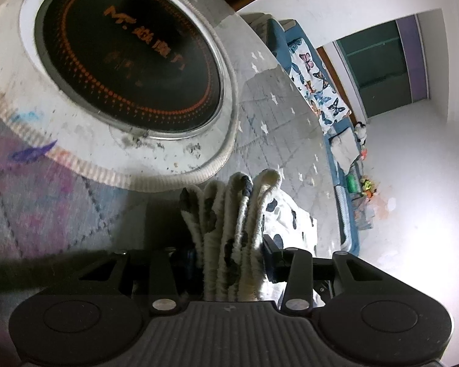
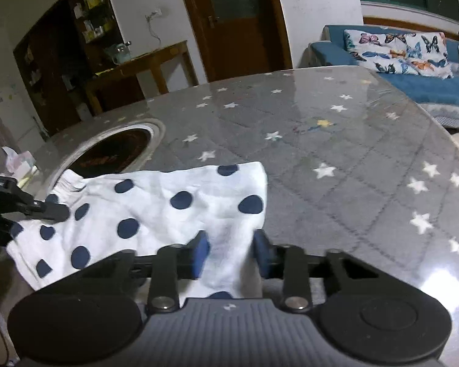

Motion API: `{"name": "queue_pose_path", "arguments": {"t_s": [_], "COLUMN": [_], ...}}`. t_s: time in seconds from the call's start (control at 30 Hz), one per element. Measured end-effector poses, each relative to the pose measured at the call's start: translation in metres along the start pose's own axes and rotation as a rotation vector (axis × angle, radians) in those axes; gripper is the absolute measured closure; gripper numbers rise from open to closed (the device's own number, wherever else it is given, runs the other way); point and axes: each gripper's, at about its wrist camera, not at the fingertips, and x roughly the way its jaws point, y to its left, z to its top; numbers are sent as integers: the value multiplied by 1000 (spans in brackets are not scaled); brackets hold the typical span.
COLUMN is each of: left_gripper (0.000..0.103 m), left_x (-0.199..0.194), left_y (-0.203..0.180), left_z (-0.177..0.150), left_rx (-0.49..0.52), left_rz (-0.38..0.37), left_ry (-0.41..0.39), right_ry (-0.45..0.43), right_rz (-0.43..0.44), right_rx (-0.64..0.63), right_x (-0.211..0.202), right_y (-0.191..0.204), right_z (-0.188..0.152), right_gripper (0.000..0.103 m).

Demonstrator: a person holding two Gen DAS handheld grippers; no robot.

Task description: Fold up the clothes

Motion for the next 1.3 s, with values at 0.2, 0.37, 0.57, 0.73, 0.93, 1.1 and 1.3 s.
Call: {"name": "queue_pose_path", "arguments": {"t_s": [0.2,0.37,0.57,0.73,0.93,1.1,1.3], "left_gripper": [62,66,68,69,63,48,50], "left_x": [5,23,63,99,131,120,94], "left_y": [-21,-53,-94,-124,-134,-129,-146], "left_z": [5,11,20,22,23,29,31], "left_rx": [64,143,229,286,323,336,391], "left_rz": [22,13,-5,-11,29,42,-10], "left_ry": [4,15,54,78,106,69,-36], "right_ry": [-55,-123,-178,-190,-131,-101,-141], "right_rz": [-6,-60,-156,-240,-296,-315,-277], "right_rx": [13,6,-1,5,43,72,48], "right_x": [-12,-31,-42,-35,-10,2,2], "right_y": [1,-11,-36,-64,-95,-112,-108], "right_z": [3,20,45,62,64,60,76], "right_gripper": [95,96,96,96,94,87,84]}}
